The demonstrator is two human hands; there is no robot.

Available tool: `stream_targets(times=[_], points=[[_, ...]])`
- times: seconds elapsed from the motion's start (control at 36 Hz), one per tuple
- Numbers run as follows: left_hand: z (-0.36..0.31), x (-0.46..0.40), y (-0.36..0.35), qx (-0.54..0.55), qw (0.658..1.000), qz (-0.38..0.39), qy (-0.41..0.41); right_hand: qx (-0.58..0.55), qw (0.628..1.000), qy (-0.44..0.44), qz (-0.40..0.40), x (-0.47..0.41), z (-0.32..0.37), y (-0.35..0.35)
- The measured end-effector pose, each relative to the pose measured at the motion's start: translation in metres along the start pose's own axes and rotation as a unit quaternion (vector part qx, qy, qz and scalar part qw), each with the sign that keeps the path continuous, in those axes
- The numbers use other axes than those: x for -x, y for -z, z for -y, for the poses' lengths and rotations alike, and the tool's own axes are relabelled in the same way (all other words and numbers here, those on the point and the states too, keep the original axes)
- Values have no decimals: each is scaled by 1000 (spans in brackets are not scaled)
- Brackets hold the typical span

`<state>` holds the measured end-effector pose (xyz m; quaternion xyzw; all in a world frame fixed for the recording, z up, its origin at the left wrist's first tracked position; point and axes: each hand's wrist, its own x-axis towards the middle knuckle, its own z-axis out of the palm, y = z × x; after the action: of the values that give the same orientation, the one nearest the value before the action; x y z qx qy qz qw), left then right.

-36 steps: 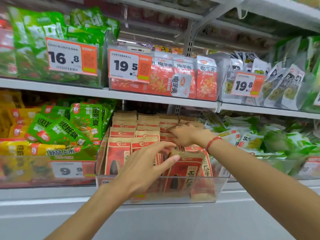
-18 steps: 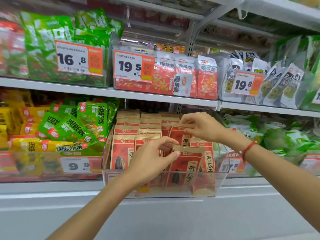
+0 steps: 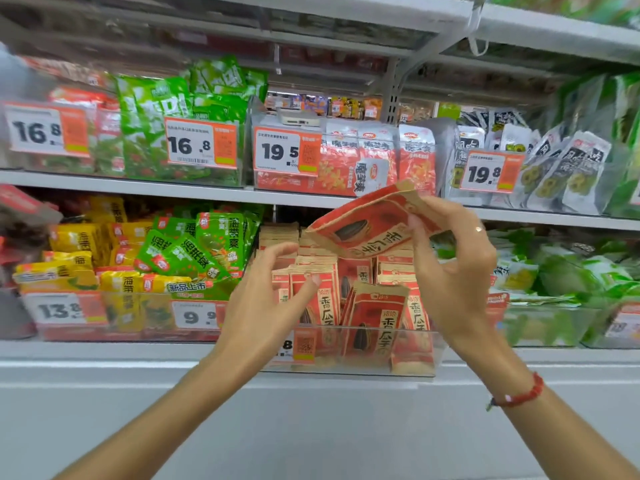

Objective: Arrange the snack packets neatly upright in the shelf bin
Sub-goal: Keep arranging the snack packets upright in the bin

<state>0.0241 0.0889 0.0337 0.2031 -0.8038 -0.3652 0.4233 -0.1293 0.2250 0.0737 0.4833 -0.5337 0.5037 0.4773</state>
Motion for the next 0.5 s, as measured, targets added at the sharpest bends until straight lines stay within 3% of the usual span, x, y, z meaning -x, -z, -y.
stream_targets(times=[0.11, 0.22, 0.36, 0.44, 0.5], points=[[2, 20, 11, -7, 998, -7, -70, -38, 999, -35, -11, 20, 29, 9], [10, 26, 16, -54, 993, 7, -104, -115, 984, -108, 76, 33, 44, 9], [24, 37, 14, 62, 997, 53, -7, -208, 924, -208, 244, 50, 53, 3], [32, 40, 8, 90, 992, 81, 31, -239, 893, -276, 263, 58, 49, 2], [37, 40, 5, 96, 990, 94, 43, -289, 847, -366, 255, 60, 45, 2]])
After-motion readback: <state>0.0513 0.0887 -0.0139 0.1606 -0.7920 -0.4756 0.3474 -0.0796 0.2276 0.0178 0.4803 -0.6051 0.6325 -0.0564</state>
